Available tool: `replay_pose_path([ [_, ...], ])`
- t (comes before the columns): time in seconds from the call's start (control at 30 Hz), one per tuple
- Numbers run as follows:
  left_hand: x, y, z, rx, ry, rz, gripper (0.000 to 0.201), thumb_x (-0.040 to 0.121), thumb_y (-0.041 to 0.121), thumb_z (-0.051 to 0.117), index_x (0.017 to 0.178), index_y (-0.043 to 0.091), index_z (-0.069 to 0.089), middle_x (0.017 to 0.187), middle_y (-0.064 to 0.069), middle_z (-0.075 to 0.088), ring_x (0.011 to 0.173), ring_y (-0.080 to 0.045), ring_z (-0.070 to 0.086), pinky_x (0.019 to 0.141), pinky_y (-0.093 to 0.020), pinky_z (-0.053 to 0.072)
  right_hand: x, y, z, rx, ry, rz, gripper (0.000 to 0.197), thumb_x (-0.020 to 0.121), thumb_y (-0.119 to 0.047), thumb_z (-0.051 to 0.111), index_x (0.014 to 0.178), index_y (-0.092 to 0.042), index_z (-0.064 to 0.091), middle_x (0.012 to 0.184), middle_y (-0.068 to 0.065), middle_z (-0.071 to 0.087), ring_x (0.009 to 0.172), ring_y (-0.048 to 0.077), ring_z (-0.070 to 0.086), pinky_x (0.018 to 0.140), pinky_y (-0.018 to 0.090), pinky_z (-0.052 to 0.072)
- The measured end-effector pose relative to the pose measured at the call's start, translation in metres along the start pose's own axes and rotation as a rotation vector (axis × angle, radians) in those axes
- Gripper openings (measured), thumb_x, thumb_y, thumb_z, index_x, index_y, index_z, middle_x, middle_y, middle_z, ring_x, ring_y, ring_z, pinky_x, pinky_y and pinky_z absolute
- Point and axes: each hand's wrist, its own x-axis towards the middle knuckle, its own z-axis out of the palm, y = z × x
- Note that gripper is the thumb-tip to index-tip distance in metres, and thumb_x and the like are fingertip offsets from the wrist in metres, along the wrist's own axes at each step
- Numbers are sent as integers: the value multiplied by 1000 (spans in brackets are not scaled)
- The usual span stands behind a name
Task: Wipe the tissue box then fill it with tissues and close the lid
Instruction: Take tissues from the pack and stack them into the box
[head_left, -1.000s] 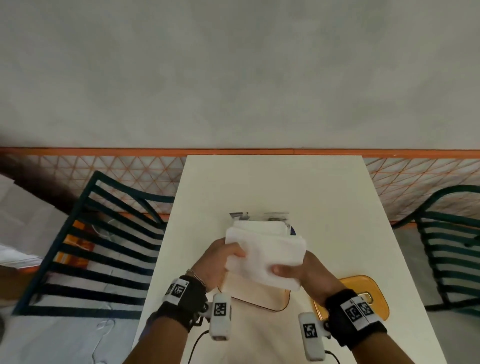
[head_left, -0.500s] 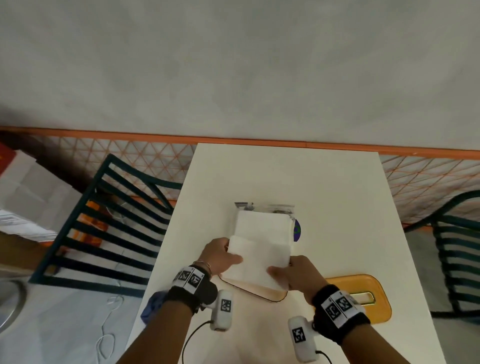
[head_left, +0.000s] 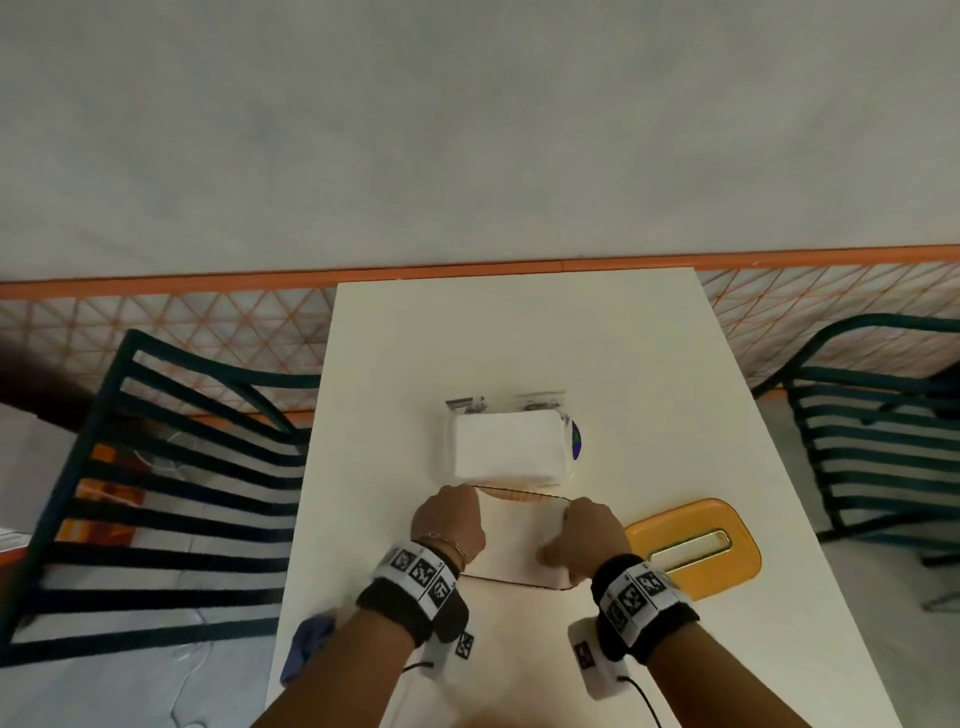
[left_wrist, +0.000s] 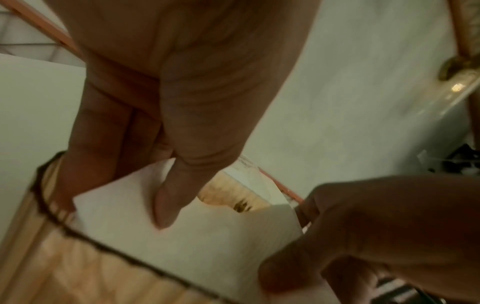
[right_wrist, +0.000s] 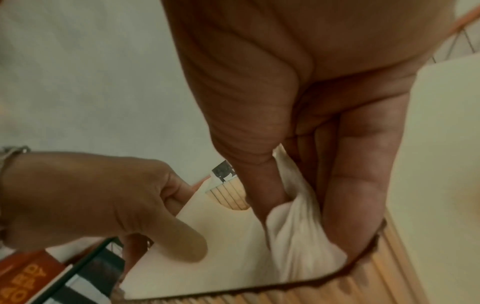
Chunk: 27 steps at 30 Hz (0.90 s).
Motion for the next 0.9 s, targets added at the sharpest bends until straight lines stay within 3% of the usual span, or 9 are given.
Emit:
replay_pose_path([
  [0.1,-2,0,9,64,20,17,37,94,23,64,129,12,55,127,-7,64,115,-25,64,93,-32,50,2,-5,8,-137,58,-2,41,71,-28,86,102,-10,67,98,8,75,89,25,74,79,31,60],
  [0.23,-9,-3,17,90,37,34,41,96,18,61,135,9,49,131,-7,62,119,-25,63,96,-32,49,3,-4,18,-279,141,-36,51,77,-27,83,119,-8,63,116,9,69,107,26,68,89,32,55],
  [0.37,-17,-3,16,40,44,41,40,97,15,60,134,8,49,132,-8,60,119,-25,62,97,-31,48,-2,-4,25,-349,198,-66,36,86,-18,73,119,-9,64,120,10,67,108,26,68,90,31,54],
  [0.47,-27,-1,12,4,135,55,46,95,15,61,137,8,44,131,-9,60,114,-25,64,91,-31,50,-10,-1,25,-367,271,-107,28,92,-15,64,119,-9,61,117,11,65,106,27,67,86,32,54],
  [0.57,-31,0,14,-35,259,195,45,93,15,63,135,18,49,132,-1,55,115,-21,60,88,-30,49,-15,9,19,-293,386,-117,29,91,-24,68,114,-13,55,109,7,66,98,25,68,78,32,53],
  [0.63,-27,2,17,-108,185,327,39,94,24,63,132,26,57,136,6,55,126,-17,53,99,-30,45,-13,16,15,-197,409,-88,33,89,-30,72,113,-13,56,107,6,67,97,25,68,76,31,51],
  [0.77,-9,14,28,-46,-255,444,52,96,60,49,141,33,55,158,5,40,147,-18,32,121,-40,25,-6,28,6,-52,385,-31,24,86,-23,72,109,-15,68,108,6,72,97,24,69,72,27,48],
  [0.83,-6,19,31,31,-334,419,59,96,66,42,144,32,53,162,3,32,150,-20,26,123,-43,19,-3,31,1,16,362,-23,20,84,-20,72,103,-15,74,103,4,74,90,21,71,73,26,52],
  [0.9,-7,21,24,-4,-330,398,58,95,66,46,139,30,58,154,3,44,143,-20,38,119,-42,29,-2,33,-1,77,325,-10,17,81,-21,75,97,-15,76,93,3,76,79,19,73,73,27,57],
])
